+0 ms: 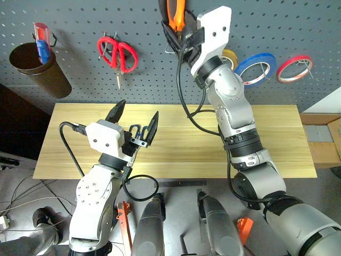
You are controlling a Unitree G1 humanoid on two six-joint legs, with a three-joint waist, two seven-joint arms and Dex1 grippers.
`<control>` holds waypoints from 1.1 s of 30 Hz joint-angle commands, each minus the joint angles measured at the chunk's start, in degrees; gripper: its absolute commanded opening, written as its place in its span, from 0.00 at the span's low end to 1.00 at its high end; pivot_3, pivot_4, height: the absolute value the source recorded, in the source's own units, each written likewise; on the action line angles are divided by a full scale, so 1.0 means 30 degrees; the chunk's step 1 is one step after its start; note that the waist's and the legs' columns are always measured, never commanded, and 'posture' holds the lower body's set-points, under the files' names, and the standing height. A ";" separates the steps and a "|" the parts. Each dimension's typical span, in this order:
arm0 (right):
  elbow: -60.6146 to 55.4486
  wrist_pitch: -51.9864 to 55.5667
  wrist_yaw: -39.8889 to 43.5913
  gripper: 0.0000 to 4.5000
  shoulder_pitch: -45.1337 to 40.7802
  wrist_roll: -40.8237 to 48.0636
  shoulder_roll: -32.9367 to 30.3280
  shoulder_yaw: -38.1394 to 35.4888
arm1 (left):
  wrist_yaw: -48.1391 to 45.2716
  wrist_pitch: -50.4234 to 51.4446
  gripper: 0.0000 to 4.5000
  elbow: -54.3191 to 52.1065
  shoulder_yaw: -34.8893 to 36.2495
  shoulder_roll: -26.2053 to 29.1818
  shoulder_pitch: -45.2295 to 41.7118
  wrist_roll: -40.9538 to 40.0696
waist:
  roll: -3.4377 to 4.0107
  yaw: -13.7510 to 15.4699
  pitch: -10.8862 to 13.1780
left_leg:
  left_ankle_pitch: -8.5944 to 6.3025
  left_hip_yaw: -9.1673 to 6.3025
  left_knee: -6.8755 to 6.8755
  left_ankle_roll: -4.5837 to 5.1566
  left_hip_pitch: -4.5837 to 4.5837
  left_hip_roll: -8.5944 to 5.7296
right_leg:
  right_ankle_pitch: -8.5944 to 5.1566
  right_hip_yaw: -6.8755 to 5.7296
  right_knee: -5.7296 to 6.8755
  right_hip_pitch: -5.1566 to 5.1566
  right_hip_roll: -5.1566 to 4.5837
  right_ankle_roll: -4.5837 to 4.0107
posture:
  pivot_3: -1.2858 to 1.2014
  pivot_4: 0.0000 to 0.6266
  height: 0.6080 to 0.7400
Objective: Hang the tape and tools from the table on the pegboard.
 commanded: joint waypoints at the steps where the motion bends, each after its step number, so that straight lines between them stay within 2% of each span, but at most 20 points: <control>1: -0.1777 0.0607 0.0453 0.47 0.0316 0.0149 0.0201 0.0390 | -0.0056 -0.0308 1.00 -0.0870 0.0189 0.0045 0.0264 -0.0173 | 0.0000 0.0002 0.0000 | 0.0000 0.0000 0.0000 0.0000 -0.0001 0.0001 | 0.0000 0.0001 0.0000 0.0000 -0.0001 0.0000 | 0.53 0.61 1.00; 8: -0.2162 0.1166 0.0250 0.97 0.0339 -0.0009 0.0125 0.0136 | -0.0025 -0.0259 1.00 -0.0627 0.0310 0.0104 0.0281 -0.0141 | 0.0000 -0.0028 0.0000 | 0.0000 -0.0001 0.0003 0.0000 0.0006 0.0002 | 0.0000 0.0000 0.0008 0.0001 0.0010 0.0000 | 0.53 0.61 1.00; 9: -0.2204 0.1202 0.0224 0.99 0.0330 -0.0038 0.0097 0.0126 | -0.0009 -0.0251 1.00 -0.0558 0.0360 0.0122 0.0280 -0.0122 | 0.0000 -0.0027 0.0000 | 0.0000 -0.0001 0.0006 0.0000 0.0006 0.0001 | 0.0000 0.0000 0.0011 0.0001 0.0011 0.0000 | 0.53 0.61 1.00; 13: -0.3561 0.1843 0.0204 0.99 0.0885 -0.0106 -0.0291 0.0088 | 0.0221 0.0425 1.00 -0.0068 0.0764 0.0073 0.0302 -0.0346 | 0.0000 0.0002 0.0000 | 0.0000 0.0000 0.0012 0.0000 0.0006 0.0000 | 0.0000 0.0004 0.0010 0.0004 0.0007 0.0000 | 0.53 0.62 1.00; 18: -0.9336 0.5619 0.0932 0.99 0.4172 0.0872 -0.1802 0.0009 | 0.0383 0.2587 1.00 0.0481 0.2313 0.0254 0.1017 -0.1447 | -0.0003 0.0049 -0.0002 | -0.0001 -0.0023 0.0001 0.0001 0.0002 0.0015 | 0.0000 -0.0006 0.0000 0.0013 0.0003 0.0001 | 0.53 0.63 1.00; 20: -1.1493 0.7510 0.1230 0.99 0.5288 0.1775 -0.2292 -0.0125 | 0.0233 0.3859 1.00 0.0438 0.2757 0.0653 0.1498 -0.1836 | -0.0003 0.0047 -0.0002 | -0.0002 -0.0031 0.0000 0.0003 0.0002 0.0018 | 0.0000 -0.0005 -0.0007 0.0016 -0.0012 0.0001 | 0.52 0.63 1.00; 22: -1.4846 1.1401 0.2044 0.99 0.7497 0.4434 -0.3645 -0.0828 | 0.0298 0.6970 1.00 0.0609 0.3674 0.0781 0.1995 -0.3739 | -0.0002 0.0042 -0.0003 | -0.0002 -0.0039 0.0002 0.0005 -0.0001 0.0027 | -0.0001 0.0002 -0.0003 0.0019 -0.0021 0.0001 | 0.52 0.62 1.00; 25: -1.7518 1.5428 0.2704 0.99 0.9774 0.7068 -0.5430 -0.1474 | 0.1006 1.0707 1.00 0.1581 0.4244 0.0931 0.1361 -0.4889 | -0.0005 0.0036 -0.0007 | -0.0003 -0.0083 0.0020 0.0005 0.0001 0.0032 | -0.0002 -0.0020 -0.0006 0.0049 -0.0021 0.0004 | 0.51 0.63 1.00; 28: -1.8693 1.7469 0.3402 0.99 1.1686 0.8064 -0.6887 -0.0356 | 0.2551 1.3833 1.00 0.3326 0.3055 0.1879 -0.0208 -0.3103 | -0.0020 0.0012 -0.0016 | 0.0015 -0.0085 0.0054 0.0028 0.0021 -0.0027 | -0.0002 -0.0030 0.0013 0.0071 0.0017 0.0015 | 0.51 0.62 1.00; 33: -1.8827 1.7574 0.4269 0.99 1.3371 0.8665 -0.7298 0.1341 | 0.1949 1.5182 1.00 0.6025 0.1781 0.2589 -0.2444 -0.2783 | -0.0039 -0.0159 -0.0027 | 0.0048 -0.0060 0.0054 0.0008 0.0050 0.0003 | 0.0000 0.0013 0.0043 0.0060 0.0085 0.0014 | 0.52 0.63 1.00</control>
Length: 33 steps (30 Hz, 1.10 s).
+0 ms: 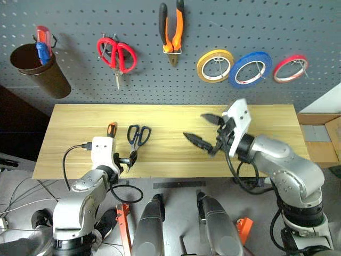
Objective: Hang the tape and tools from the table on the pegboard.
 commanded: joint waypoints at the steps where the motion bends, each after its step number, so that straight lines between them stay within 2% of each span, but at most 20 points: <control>1: -0.0846 -0.1182 0.1140 0.99 0.1076 0.0046 -0.0344 0.1535 | -0.0273 0.0761 1.00 0.2085 -0.0802 0.0333 -0.1357 0.0485 | -0.0015 0.0042 -0.0009 | 0.0007 -0.0013 0.0000 -0.0011 0.0000 -0.0001 | 0.0000 -0.0012 0.0010 0.0001 0.0000 0.0000 | 0.52 0.63 1.00; 6: -0.0314 -0.2318 0.1516 0.99 0.1826 -0.0717 -0.0596 0.2583 | -0.0595 0.1135 1.00 0.4600 -0.1676 0.0572 -0.2875 0.1108 | -0.0023 0.0051 -0.0012 | 0.0008 -0.0010 -0.0004 -0.0016 -0.0005 -0.0008 | 0.0000 -0.0014 0.0016 -0.0008 -0.0011 -0.0001 | 0.52 0.63 1.00; 15: -0.0408 -0.2235 0.1060 0.99 0.2009 -0.0650 -0.0277 0.2473 | -0.0783 0.0849 1.00 0.8025 -0.1773 -0.0438 -0.3942 0.1512 | -0.0020 0.0176 -0.0072 | 0.0022 0.0009 -0.0006 -0.0040 0.0089 -0.0045 | -0.0004 0.0000 0.0099 0.0035 -0.0066 0.0004 | 0.51 0.63 1.00; 18: -0.0348 -0.2242 0.0900 1.00 0.1863 -0.0732 -0.0208 0.2416 | -0.1146 0.0925 0.88 0.8218 -0.2168 -0.0304 -0.4210 0.1692 | -0.0020 0.0163 -0.0086 | 0.0027 0.0019 -0.0046 -0.0047 0.0320 -0.0040 | -0.0077 0.0007 0.0065 0.0245 -0.0062 0.0109 | 0.51 0.63 1.00; 25: -0.0326 -0.2209 0.0802 1.00 0.1810 -0.0714 -0.0173 0.2313 | -0.1545 0.0219 0.35 0.6652 -0.2417 0.0409 -0.2711 0.2255 | -0.0018 0.0159 -0.0094 | 0.0028 0.0037 -0.0075 -0.0050 0.0313 -0.0016 | -0.0077 0.0026 -0.0064 0.0273 -0.0064 0.0112 | 0.51 0.63 1.00; 28: -0.0197 -0.2238 0.0828 1.00 0.1693 -0.0695 -0.0222 0.2186 | -0.2141 -0.1568 0.12 0.4861 -0.2669 0.0566 -0.1437 0.2333 | -0.0018 0.0168 -0.0094 | 0.0022 0.0034 -0.0105 -0.0053 0.0309 0.0000 | -0.0072 0.0027 -0.0068 0.0261 -0.0079 0.0103 | 0.51 0.63 1.00; 33: -0.0083 -0.2165 0.0918 1.00 0.1534 -0.0519 -0.0375 0.1641 | -0.2556 -0.8856 0.11 0.1217 -0.2160 0.0086 0.0903 0.3082 | -0.0033 0.0242 -0.0085 | 0.0019 0.0017 -0.0121 -0.0059 0.0249 0.0056 | -0.0022 0.0015 -0.0099 0.0221 -0.0123 0.0019 | 0.51 0.64 1.00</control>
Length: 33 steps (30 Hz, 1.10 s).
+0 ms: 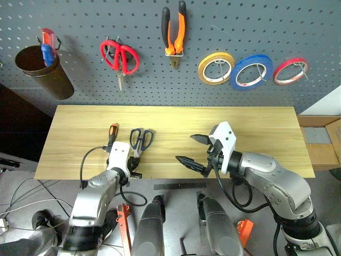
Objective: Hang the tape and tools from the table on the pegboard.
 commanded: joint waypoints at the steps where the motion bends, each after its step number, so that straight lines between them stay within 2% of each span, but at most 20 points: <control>1: -0.0386 -0.0198 0.0188 1.00 -0.0139 0.0424 -0.0091 -0.0577 | -0.0391 -0.4904 0.11 -0.3461 0.0403 -0.0011 0.0661 0.0668 | -0.0007 0.0124 0.0004 | 0.0001 -0.0019 0.0003 -0.0001 -0.0018 0.0003 | 0.0000 -0.0024 -0.0007 -0.0001 0.0002 -0.0003 | 0.51 0.64 1.00; 3: -0.0430 -0.0182 0.0364 1.00 -0.0225 0.0724 -0.0146 -0.0992 | -0.0249 -0.5321 0.11 -0.5578 0.0807 -0.0658 0.1211 -0.0080 | -0.0007 0.0125 0.0003 | 0.0004 -0.0048 0.0021 -0.0002 -0.0042 0.0001 | -0.0005 -0.0043 -0.0028 0.0003 0.0007 0.0000 | 0.51 0.64 1.00; 7: -0.0287 -0.0013 0.0965 1.00 -0.0563 0.1917 -0.0305 -0.2207 | 0.0194 -0.7131 0.11 -0.8378 0.0704 -0.0460 0.2037 0.1494 | -0.0007 0.0067 0.0003 | 0.0000 0.0001 0.0024 0.0004 -0.0070 -0.0021 | -0.0036 -0.0002 -0.0101 0.0009 -0.0004 0.0108 | 0.52 0.65 1.00; 10: 0.0156 -0.0261 0.0929 1.00 -0.0793 0.1742 -0.0496 -0.2345 | 0.0048 -0.7819 0.11 -0.9345 0.0107 -0.0086 0.1677 0.2380 | -0.0007 0.0054 0.0004 | -0.0005 0.0003 0.0011 0.0013 -0.0069 -0.0036 | -0.0037 -0.0005 -0.0101 0.0003 0.0015 0.0107 | 0.52 0.64 1.00; 13: 0.0476 -0.0602 0.1007 1.00 -0.1091 0.1570 -0.0509 -0.2206 | 0.1220 -0.7417 0.11 -0.8926 0.0487 -0.0733 0.0273 0.2762 | -0.0010 0.0061 0.0005 | -0.0005 -0.0009 0.0014 0.0013 -0.0070 -0.0063 | -0.0043 -0.0021 -0.0090 -0.0003 0.0065 0.0112 | 0.52 0.64 1.00; 18: 0.0502 -0.1573 0.0881 1.00 -0.2220 0.1900 0.0297 -0.2600 | 0.1732 -0.7948 0.11 -0.7616 0.1201 -0.0809 -0.0792 0.3410 | -0.0014 -0.0066 0.0008 | -0.0004 0.0014 0.0034 0.0014 -0.0067 -0.0065 | -0.0044 0.0002 -0.0085 -0.0002 0.0081 0.0120 | 0.52 0.63 1.00; 23: 0.1155 -0.2306 -0.0729 1.00 -0.4715 0.2382 0.2046 -0.4266 | 0.1715 -0.7936 0.11 -0.7268 0.1682 -0.0735 -0.1539 0.3366 | -0.0015 -0.0021 0.0009 | -0.0003 -0.0005 0.0046 0.0013 -0.0162 -0.0059 | -0.0016 -0.0013 -0.0027 -0.0109 0.0092 0.0074 | 0.52 0.64 1.00; 29: 0.1249 -0.2362 -0.0740 1.00 -0.5465 0.2132 0.1849 -0.3748 | 0.1672 -0.8317 0.11 -0.7402 0.2029 -0.0799 -0.1520 0.3415 | -0.0015 0.0016 0.0008 | -0.0004 -0.0045 0.0044 0.0014 -0.0236 -0.0062 | 0.0018 -0.0050 -0.0025 -0.0155 0.0076 0.0018 | 0.52 0.63 1.00; 33: 0.1319 -0.2481 -0.0555 1.00 -0.5294 0.2099 0.1678 -0.3524 | 0.2341 -0.8778 0.11 -0.7538 0.2378 -0.0691 -0.0984 0.4483 | -0.0015 0.0013 0.0008 | -0.0003 -0.0038 0.0047 0.0014 -0.0297 -0.0063 | 0.0021 -0.0043 0.0001 -0.0226 0.0047 0.0014 | 0.52 0.63 1.00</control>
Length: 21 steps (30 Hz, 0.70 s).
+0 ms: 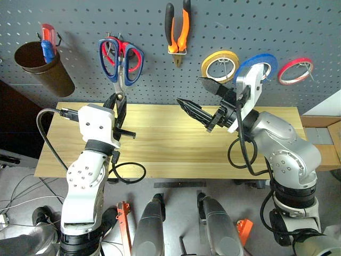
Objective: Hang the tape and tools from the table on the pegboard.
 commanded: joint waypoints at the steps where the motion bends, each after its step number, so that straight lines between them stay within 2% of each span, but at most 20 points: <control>1: -0.0378 -0.0477 0.0134 1.00 0.0166 0.0047 -0.0140 0.0012 | 0.0863 -0.0609 0.11 -0.0759 0.0781 -0.0032 0.0300 0.0939 | 0.0000 0.0002 0.0000 | 0.0000 -0.0002 0.0001 0.0000 -0.0001 -0.0001 | 0.0000 -0.0002 0.0001 -0.0001 0.0000 0.0000 | 0.52 0.63 1.00; 21: -0.0297 -0.0491 -0.0115 1.00 -0.0093 -0.0049 -0.0172 0.0489 | 0.1183 -0.0727 0.11 0.4284 0.0213 -0.0723 -0.1727 0.1183 | 0.0000 -0.0008 0.0000 | 0.0004 -0.0007 0.0014 0.0001 0.0005 -0.0011 | 0.0011 -0.0015 0.0027 -0.0004 0.0015 -0.0013 | 0.51 0.62 1.00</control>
